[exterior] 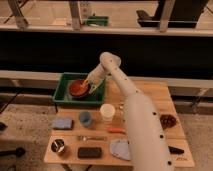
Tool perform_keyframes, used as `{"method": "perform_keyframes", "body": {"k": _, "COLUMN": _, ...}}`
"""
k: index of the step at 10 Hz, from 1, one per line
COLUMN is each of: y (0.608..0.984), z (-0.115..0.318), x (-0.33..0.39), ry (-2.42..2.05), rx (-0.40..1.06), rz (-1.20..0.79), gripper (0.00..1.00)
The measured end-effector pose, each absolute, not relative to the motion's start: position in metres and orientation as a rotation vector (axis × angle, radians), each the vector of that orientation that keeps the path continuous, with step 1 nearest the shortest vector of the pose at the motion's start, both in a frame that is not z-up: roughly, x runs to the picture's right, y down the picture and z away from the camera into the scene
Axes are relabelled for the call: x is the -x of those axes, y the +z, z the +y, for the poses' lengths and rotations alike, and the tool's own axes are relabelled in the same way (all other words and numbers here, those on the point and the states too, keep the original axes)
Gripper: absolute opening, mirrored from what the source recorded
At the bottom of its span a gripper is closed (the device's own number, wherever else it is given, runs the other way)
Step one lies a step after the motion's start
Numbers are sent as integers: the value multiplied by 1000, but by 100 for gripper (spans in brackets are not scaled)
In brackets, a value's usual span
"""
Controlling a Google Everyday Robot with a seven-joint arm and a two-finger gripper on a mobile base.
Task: Stack bowls into tray
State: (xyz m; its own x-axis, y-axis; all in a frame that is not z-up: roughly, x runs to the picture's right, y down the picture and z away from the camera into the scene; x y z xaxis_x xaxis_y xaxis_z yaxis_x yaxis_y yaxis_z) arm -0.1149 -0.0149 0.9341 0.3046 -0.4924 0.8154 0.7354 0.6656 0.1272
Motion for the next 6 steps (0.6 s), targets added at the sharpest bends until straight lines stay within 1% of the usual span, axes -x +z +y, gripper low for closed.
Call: {"method": "perform_keyframes", "body": {"k": 6, "y": 933, "z": -16, "x": 113, "ry": -813, "rx": 284, "rz": -954, "gripper": 80}}
